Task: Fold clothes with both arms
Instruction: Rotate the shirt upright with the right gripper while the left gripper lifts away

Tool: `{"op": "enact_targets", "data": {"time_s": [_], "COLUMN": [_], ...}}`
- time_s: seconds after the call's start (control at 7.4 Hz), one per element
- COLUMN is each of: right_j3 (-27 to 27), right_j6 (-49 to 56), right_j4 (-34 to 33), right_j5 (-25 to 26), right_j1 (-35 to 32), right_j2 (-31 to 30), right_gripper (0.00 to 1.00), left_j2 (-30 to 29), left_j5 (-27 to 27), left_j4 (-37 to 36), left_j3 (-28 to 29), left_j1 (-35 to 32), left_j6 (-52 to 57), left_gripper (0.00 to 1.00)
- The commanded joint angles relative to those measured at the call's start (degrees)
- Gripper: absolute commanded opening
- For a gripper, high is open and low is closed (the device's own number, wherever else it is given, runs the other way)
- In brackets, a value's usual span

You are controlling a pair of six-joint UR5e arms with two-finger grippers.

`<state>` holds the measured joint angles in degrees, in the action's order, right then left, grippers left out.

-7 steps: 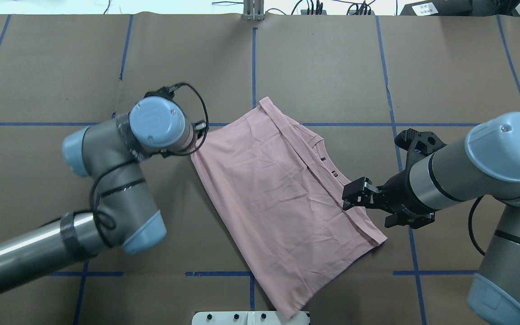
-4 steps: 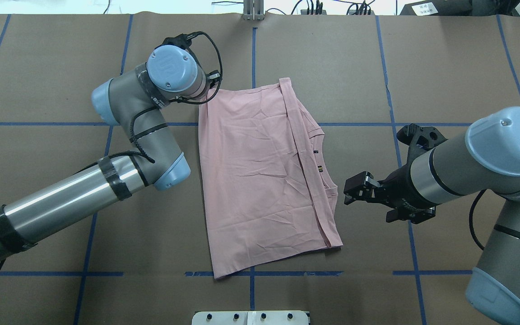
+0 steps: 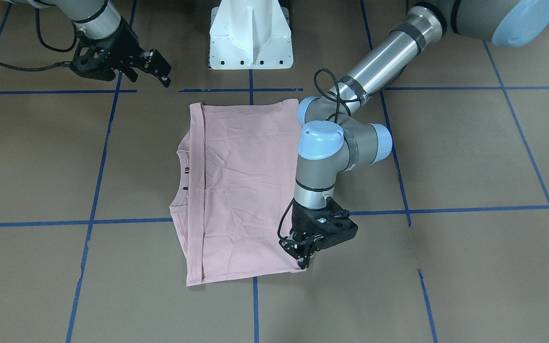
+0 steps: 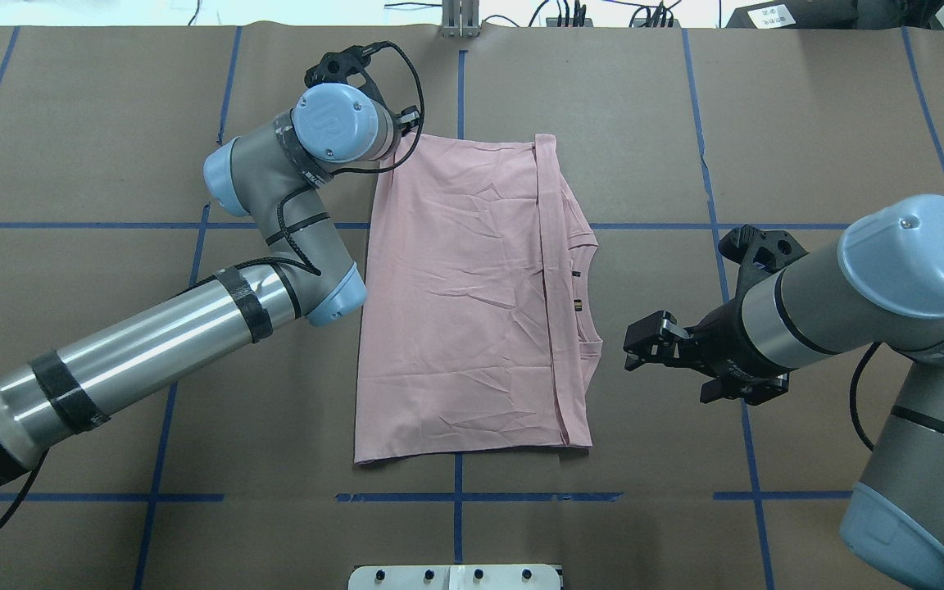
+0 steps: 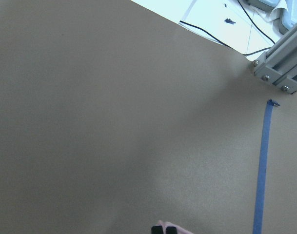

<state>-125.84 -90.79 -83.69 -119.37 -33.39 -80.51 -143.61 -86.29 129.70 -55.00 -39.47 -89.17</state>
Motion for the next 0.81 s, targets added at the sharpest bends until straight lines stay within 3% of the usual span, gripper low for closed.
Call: {"op": "enact_targets", "data": {"time_s": [0.0,0.14,0.27,0.41,0.54,0.68], "right_j3": [0.33,0.50,0.68,0.85,1.03,1.12], "right_j6": [0.00,0.00,0.00,0.00,0.00,0.00], "right_j4": [-0.07,-0.07,-0.07,-0.07,-0.16,-0.16], "right_j5": [0.01,0.36,0.80,1.41,2.29,2.38], "right_j1": [-0.09,-0.44,-0.53,-0.53,-0.53,-0.45], "right_j2": [0.00,0.79,0.88,1.14,1.23,1.24], "right_gripper": [1.00,1.00,1.00,1.00,1.00,1.00], "left_j2": [-0.10,-0.01,0.08,0.25,1.21,6.70], "left_j5": [1.31,1.22,0.61,-4.97,-11.98,-13.27], "left_j4": [2.75,2.67,2.23,0.58,-5.01,-9.59], "left_j3": [1.56,1.56,1.21,-0.18,-5.33,-15.73], "left_j1": [-0.17,-0.87,-2.00,-2.97,-3.24,-3.07], "left_j6": [0.13,2.14,2.77,2.77,2.77,2.43], "left_gripper": [0.38,0.88,1.00,1.00,1.00,1.00]}}
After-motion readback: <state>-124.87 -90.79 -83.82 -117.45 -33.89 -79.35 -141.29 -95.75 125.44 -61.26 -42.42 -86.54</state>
